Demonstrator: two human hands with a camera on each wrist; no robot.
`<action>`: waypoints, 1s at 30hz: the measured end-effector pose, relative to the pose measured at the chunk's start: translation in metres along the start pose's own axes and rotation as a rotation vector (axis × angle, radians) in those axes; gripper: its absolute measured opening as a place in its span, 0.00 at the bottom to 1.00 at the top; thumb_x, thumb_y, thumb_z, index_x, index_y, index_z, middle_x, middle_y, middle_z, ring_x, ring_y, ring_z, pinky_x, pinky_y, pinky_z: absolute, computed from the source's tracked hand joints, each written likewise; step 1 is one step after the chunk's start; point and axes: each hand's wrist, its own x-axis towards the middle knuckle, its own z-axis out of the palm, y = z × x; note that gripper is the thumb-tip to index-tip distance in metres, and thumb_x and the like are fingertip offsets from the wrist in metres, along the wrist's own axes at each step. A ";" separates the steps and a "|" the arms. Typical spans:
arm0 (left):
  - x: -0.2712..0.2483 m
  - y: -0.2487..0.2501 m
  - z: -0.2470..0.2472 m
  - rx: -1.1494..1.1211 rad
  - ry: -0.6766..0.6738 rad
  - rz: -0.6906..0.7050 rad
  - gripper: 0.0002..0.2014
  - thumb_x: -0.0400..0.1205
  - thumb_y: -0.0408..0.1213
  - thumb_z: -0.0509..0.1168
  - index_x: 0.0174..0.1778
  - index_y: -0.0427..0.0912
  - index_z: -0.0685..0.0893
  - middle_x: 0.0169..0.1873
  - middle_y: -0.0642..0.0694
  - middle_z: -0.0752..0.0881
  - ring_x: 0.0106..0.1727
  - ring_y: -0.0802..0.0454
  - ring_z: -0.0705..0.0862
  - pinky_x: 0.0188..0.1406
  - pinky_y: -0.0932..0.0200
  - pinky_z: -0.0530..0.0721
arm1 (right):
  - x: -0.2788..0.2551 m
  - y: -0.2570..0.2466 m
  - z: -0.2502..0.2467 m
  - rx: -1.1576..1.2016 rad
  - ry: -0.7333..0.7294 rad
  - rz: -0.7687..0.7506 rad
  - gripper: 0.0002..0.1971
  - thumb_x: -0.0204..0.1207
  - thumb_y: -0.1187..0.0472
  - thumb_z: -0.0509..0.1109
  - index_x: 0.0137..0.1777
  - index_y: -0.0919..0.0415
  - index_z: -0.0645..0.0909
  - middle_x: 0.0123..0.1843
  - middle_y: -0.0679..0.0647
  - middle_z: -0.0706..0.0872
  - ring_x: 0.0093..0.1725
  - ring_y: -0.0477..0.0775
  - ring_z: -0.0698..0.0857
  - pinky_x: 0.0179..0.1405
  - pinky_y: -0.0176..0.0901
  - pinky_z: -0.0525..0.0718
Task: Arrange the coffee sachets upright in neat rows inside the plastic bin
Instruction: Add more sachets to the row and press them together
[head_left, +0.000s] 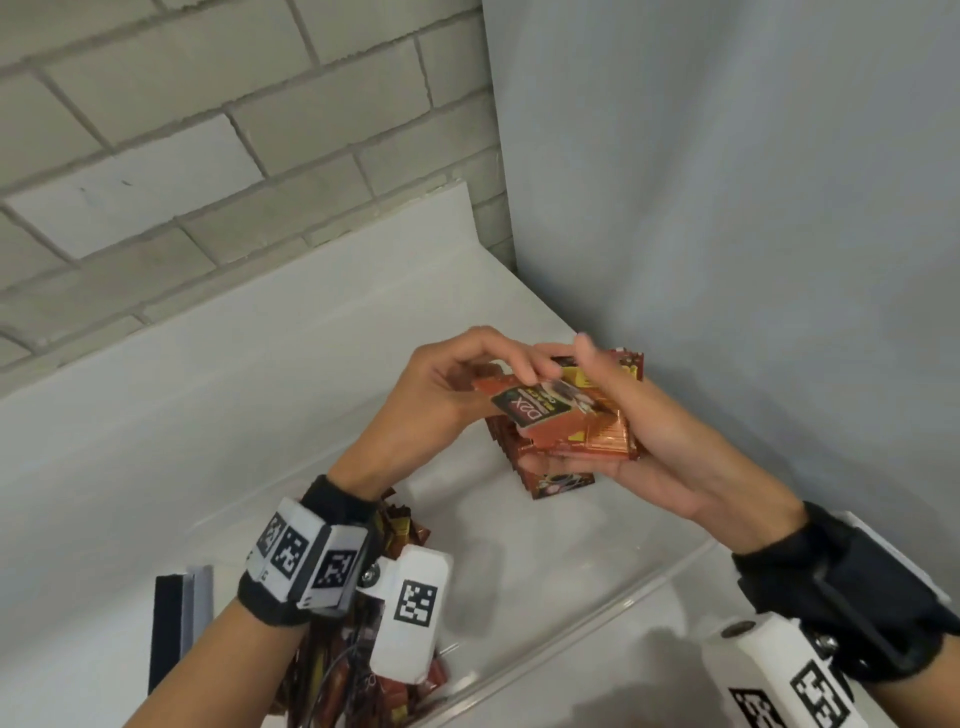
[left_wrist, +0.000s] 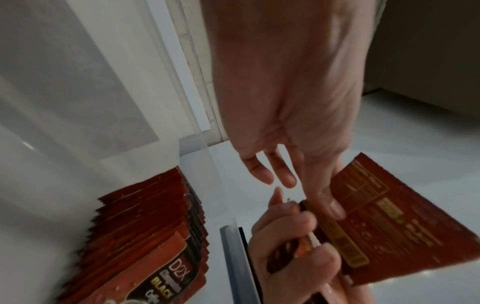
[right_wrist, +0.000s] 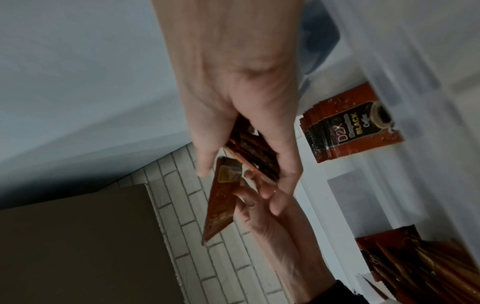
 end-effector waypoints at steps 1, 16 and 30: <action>0.000 0.000 0.001 0.030 -0.006 0.003 0.10 0.77 0.28 0.70 0.42 0.50 0.88 0.51 0.48 0.89 0.59 0.47 0.86 0.47 0.56 0.88 | -0.001 -0.001 0.001 -0.006 -0.026 0.001 0.21 0.73 0.50 0.68 0.63 0.60 0.82 0.52 0.61 0.90 0.47 0.57 0.90 0.42 0.56 0.89; 0.002 -0.006 0.001 0.033 0.110 -0.130 0.29 0.76 0.60 0.67 0.70 0.53 0.71 0.55 0.47 0.85 0.56 0.45 0.86 0.52 0.51 0.85 | 0.004 0.003 -0.011 0.025 0.188 -0.187 0.22 0.65 0.66 0.74 0.61 0.51 0.83 0.55 0.59 0.89 0.51 0.59 0.91 0.43 0.50 0.90; 0.001 -0.001 0.001 0.444 -0.221 -0.116 0.14 0.75 0.32 0.74 0.57 0.40 0.90 0.48 0.42 0.86 0.49 0.42 0.85 0.53 0.38 0.83 | -0.001 0.003 -0.007 0.075 0.420 -0.577 0.16 0.76 0.62 0.72 0.61 0.51 0.77 0.50 0.60 0.79 0.47 0.54 0.83 0.58 0.55 0.86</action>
